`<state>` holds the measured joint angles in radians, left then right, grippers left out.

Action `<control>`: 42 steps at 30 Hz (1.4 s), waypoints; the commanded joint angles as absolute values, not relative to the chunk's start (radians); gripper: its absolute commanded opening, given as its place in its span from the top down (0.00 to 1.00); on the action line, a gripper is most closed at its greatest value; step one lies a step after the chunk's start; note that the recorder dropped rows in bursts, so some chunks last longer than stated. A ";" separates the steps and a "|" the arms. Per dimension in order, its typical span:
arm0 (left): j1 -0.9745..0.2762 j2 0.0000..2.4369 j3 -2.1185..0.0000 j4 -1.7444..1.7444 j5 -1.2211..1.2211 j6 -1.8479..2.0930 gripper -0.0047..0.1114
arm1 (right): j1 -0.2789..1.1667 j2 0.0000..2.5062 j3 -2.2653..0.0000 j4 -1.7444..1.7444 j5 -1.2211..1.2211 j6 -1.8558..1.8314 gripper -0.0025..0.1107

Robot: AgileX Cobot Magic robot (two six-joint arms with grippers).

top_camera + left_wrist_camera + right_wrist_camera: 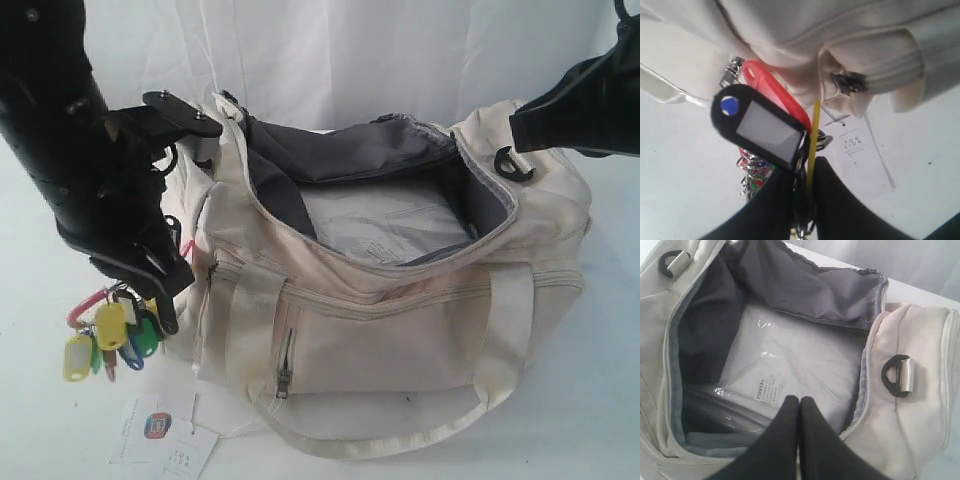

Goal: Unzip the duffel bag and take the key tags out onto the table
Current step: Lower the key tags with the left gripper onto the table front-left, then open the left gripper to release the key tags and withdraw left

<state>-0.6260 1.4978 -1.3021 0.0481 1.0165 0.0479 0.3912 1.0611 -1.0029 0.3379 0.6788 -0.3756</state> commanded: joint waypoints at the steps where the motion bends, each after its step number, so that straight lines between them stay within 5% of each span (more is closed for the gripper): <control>1: -0.630 1.445 -1.237 0.046 1.011 0.062 0.96 | 0.388 1.055 -0.998 0.343 0.678 -0.383 0.98; 24: -0.630 1.443 -0.920 0.189 0.704 0.023 0.96 | 0.388 1.055 -0.998 0.346 0.684 -0.383 0.98; 27: -0.630 1.445 -0.906 0.187 0.667 0.023 0.87 | 0.388 1.055 -0.998 0.348 0.684 -0.383 0.98; 35: -0.630 1.445 -0.911 0.173 0.718 0.014 0.42 | 0.388 1.055 -0.998 0.351 0.684 -0.383 0.98; 42: -0.630 1.443 -1.006 0.185 0.900 0.016 0.36 | 0.388 1.055 -0.998 0.364 0.678 -0.383 0.98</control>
